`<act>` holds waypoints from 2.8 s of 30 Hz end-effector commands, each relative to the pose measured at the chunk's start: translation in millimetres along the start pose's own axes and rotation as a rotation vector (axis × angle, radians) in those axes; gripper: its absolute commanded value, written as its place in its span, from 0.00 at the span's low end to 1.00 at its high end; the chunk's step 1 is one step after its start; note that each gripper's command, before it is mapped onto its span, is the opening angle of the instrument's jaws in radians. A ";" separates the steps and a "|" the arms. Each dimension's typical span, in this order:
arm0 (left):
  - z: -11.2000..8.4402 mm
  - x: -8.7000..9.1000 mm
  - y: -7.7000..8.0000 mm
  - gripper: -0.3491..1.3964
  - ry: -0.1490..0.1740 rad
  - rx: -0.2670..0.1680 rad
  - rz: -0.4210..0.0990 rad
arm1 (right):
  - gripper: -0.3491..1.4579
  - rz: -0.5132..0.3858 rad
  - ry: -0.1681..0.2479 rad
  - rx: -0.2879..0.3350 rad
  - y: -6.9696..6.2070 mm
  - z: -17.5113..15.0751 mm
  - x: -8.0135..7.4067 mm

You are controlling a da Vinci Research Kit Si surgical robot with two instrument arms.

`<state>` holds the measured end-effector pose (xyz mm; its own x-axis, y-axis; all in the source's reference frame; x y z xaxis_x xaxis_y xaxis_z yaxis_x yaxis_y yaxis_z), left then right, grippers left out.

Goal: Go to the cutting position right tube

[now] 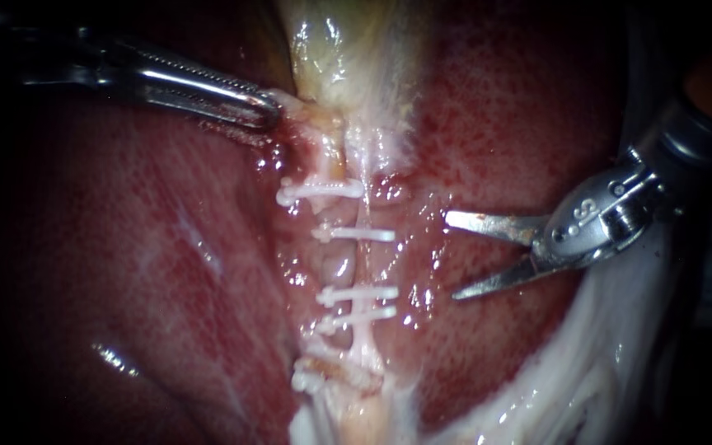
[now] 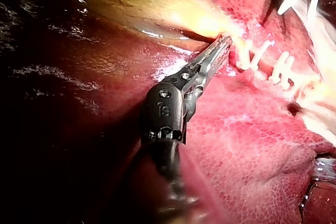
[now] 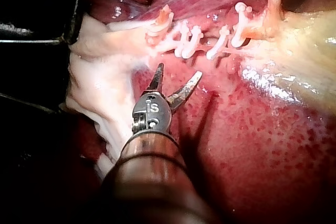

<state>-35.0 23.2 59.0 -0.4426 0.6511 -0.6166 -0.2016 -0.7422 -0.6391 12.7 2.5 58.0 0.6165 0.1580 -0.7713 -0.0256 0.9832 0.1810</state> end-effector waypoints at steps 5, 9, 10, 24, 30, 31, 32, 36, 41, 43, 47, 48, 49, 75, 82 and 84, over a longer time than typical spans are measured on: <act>-3.4 1.8 1.2 0.00 0.003 -0.002 -0.008 | 0.99 0.000 0.001 0.003 0.0 0.0 0.0; -6.6 3.1 2.3 0.00 0.020 0.013 -0.005 | 0.99 0.000 0.003 0.006 0.0 0.0 0.0; -7.3 3.3 2.5 0.00 0.024 0.019 -0.007 | 0.99 0.000 0.003 0.006 0.0 0.0 0.0; -9.7 4.3 2.7 0.00 0.035 0.037 0.013 | 0.98 0.167 0.050 0.136 -0.5 1.1 1.5; -9.9 4.6 3.5 0.00 0.035 0.041 0.016 | 0.98 0.365 0.042 0.232 -0.1 3.9 3.1; -9.9 4.7 3.6 0.00 0.038 0.041 0.015 | 0.98 0.380 0.037 0.243 -0.1 4.3 3.2; -9.9 4.8 3.8 0.00 0.038 0.042 0.021 | 0.98 0.394 0.030 0.254 -0.2 4.6 3.3; -9.9 5.0 4.3 0.00 0.039 0.044 0.019 | 0.97 0.410 -0.011 0.290 -0.7 6.0 3.1; -9.9 5.1 4.6 0.00 0.042 0.046 0.024 | 0.97 0.443 -0.029 0.322 -0.9 7.8 2.3; -9.9 5.2 4.7 0.00 0.042 0.050 0.023 | 0.97 0.454 -0.032 0.333 -0.7 8.4 2.0; -9.9 5.2 4.8 0.00 0.042 0.050 0.023 | 0.98 0.454 -0.035 0.370 -0.4 9.6 1.6; -9.9 5.3 4.8 0.00 0.042 0.051 0.023 | 0.98 0.454 -0.029 0.377 -0.4 9.8 1.5; -9.9 5.3 4.9 0.00 0.042 0.051 0.023 | 0.98 0.447 -0.022 0.388 -0.4 10.0 1.5; -9.8 5.3 4.9 0.00 0.042 0.048 0.023 | 0.91 0.324 0.205 0.626 -1.1 13.9 1.8; -9.9 5.3 4.9 0.00 0.042 0.048 0.022 | 0.91 0.316 0.246 0.659 -1.6 15.6 2.1; -9.9 5.3 4.9 0.00 0.042 0.048 0.022 | 0.91 0.323 0.264 0.660 -1.4 15.7 2.5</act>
<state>-29.8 24.6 48.1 -0.4107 0.6394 -0.6500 -0.2340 -0.7629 -0.6027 26.8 0.3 65.4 0.4373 0.5362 -0.7220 0.3562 0.6339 0.6865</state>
